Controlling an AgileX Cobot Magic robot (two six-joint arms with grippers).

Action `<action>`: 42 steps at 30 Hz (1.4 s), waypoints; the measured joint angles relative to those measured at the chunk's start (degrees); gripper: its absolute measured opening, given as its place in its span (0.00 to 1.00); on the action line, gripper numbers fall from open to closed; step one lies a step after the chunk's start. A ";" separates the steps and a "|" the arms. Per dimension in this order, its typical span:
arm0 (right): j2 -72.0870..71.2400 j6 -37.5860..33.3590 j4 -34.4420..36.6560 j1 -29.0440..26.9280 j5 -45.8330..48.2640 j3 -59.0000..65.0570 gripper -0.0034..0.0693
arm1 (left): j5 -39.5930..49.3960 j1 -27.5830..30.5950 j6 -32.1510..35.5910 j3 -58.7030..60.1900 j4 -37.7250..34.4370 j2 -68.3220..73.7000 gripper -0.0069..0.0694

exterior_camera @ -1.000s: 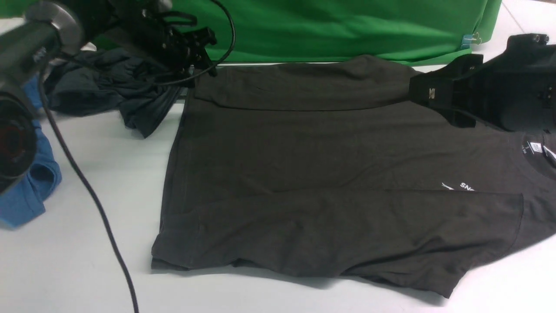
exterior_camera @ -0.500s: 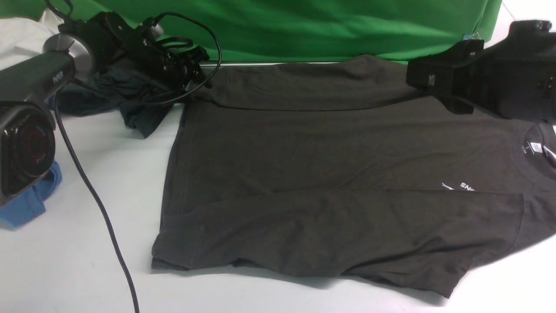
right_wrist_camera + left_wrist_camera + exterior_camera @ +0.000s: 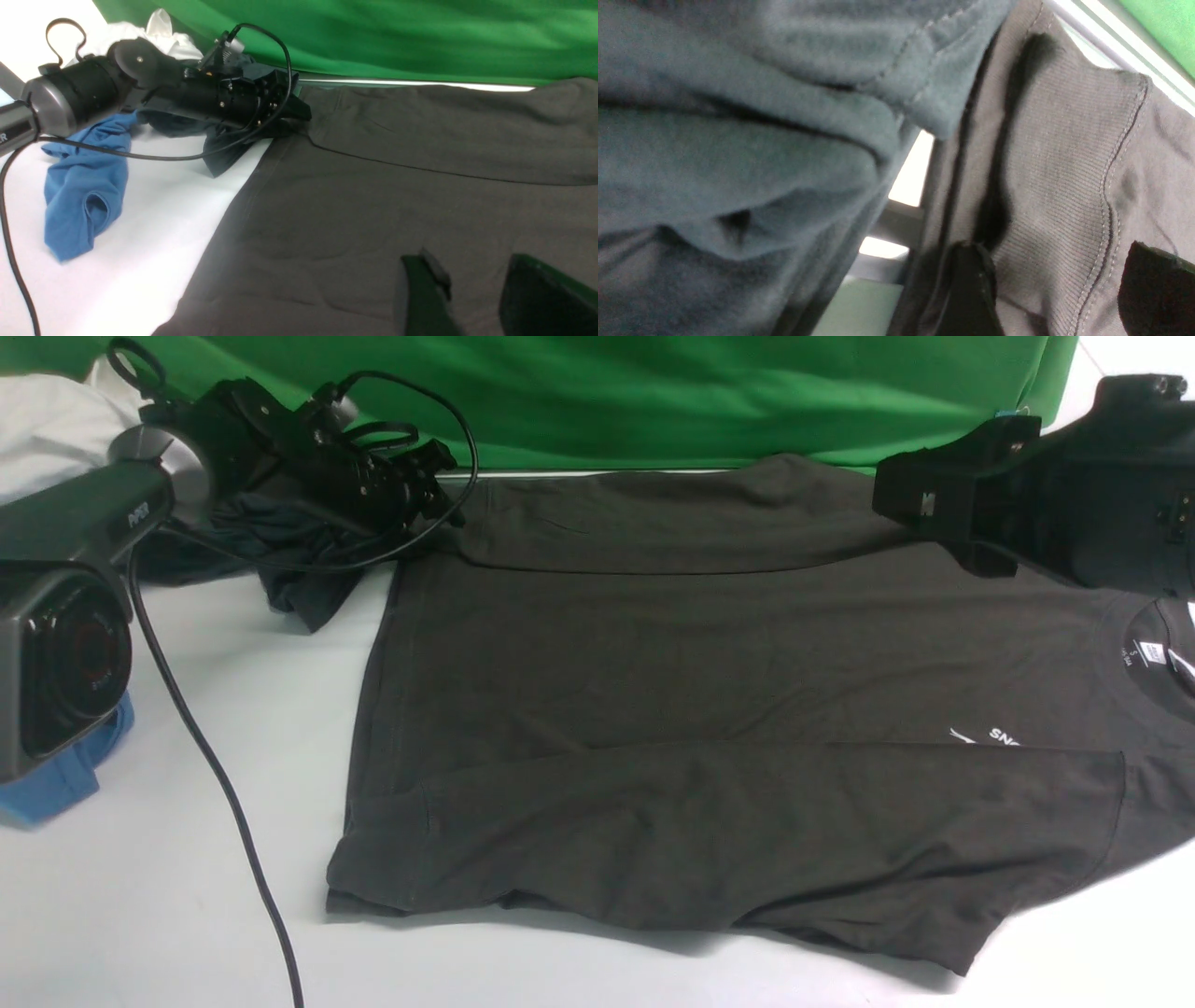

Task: Fold a long-sleeved shirt on a white desktop.
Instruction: 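Grab the top left corner of the dark shirt with the left gripper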

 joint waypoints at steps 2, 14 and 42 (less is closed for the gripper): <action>0.00 0.00 0.00 0.00 0.00 0.00 0.38 | -0.17 0.00 0.64 0.00 -0.72 0.07 0.64; 0.00 -0.05 0.00 0.00 0.00 0.00 0.38 | -1.76 0.00 1.99 0.00 -3.00 0.55 0.39; 0.00 -0.36 0.00 0.00 0.06 0.00 0.38 | -4.77 0.00 14.16 0.00 -6.88 0.71 0.19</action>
